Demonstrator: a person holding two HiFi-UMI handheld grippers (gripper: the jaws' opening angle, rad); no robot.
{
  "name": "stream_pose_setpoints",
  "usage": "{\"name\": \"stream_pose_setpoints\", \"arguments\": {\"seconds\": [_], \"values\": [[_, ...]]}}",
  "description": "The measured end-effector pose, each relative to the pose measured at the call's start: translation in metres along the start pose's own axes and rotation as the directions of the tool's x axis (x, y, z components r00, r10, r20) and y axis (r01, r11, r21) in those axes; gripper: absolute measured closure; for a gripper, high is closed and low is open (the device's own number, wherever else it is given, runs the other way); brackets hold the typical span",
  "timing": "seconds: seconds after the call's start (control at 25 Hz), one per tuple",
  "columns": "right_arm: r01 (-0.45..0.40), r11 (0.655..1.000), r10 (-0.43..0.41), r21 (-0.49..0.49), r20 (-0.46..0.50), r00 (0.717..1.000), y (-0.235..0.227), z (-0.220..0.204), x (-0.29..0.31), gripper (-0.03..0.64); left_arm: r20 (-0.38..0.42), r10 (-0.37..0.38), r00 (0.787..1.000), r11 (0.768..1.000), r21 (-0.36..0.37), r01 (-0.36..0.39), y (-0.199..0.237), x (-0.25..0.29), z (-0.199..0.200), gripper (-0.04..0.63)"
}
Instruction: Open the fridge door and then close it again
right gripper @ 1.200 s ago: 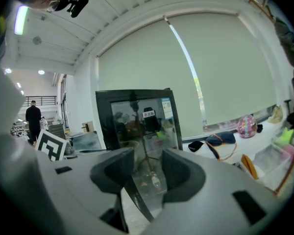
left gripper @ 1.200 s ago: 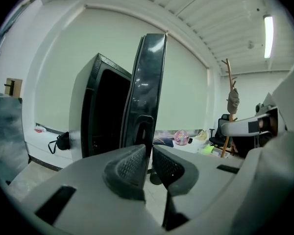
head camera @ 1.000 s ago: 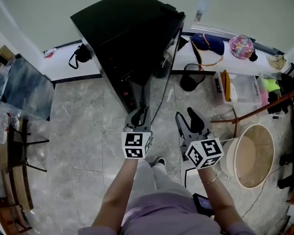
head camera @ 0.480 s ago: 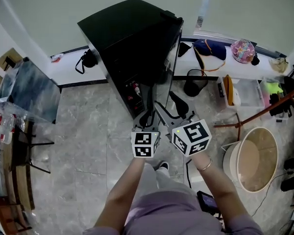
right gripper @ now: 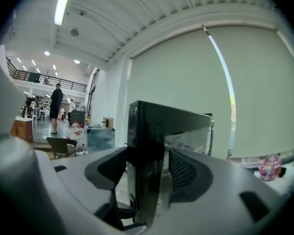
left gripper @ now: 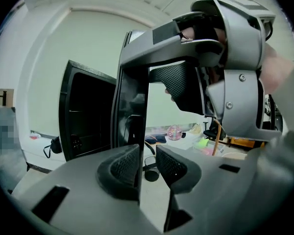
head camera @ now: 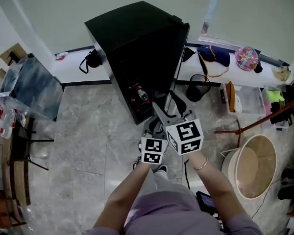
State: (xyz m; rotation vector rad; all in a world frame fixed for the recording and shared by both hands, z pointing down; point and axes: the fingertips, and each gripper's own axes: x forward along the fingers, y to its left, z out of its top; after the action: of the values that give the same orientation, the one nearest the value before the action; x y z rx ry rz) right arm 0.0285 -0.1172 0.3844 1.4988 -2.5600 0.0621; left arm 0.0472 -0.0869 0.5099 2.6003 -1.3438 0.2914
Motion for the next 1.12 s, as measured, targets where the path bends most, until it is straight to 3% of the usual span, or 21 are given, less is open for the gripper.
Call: {"name": "stream_pose_setpoints", "arguments": {"seconds": [0.16,0.4,0.68,0.88,1.12], "values": [[0.012,0.999,-0.011,-0.041,0.02,1.0,-0.004,0.0,-0.006,0.339,0.001,-0.019,1.0,1.0,-0.005,0.019,-0.009,0.001,0.0,0.482],[-0.013,0.999,0.014,-0.044,0.034,0.999,-0.01,-0.004,-0.018,0.359,0.056,-0.064,0.996,0.986,-0.153,0.072,-0.005,-0.018,0.009,0.489],[-0.014,1.0,0.015,-0.028,0.03,0.999,-0.021,-0.006,-0.034,0.359,0.046,-0.122,0.992,0.981,-0.145,0.127,0.01,-0.021,0.002,0.465],[0.003,1.0,-0.002,-0.012,0.024,1.0,-0.033,-0.011,-0.053,0.371,-0.007,-0.302,0.953,0.948,-0.107,0.299,-0.022,-0.003,-0.007,0.436],[0.063,0.998,-0.063,0.011,0.025,0.998,-0.06,-0.019,-0.083,0.387,-0.049,-0.395,0.917,0.918,-0.059,0.392,-0.062,0.016,-0.013,0.437]]}}
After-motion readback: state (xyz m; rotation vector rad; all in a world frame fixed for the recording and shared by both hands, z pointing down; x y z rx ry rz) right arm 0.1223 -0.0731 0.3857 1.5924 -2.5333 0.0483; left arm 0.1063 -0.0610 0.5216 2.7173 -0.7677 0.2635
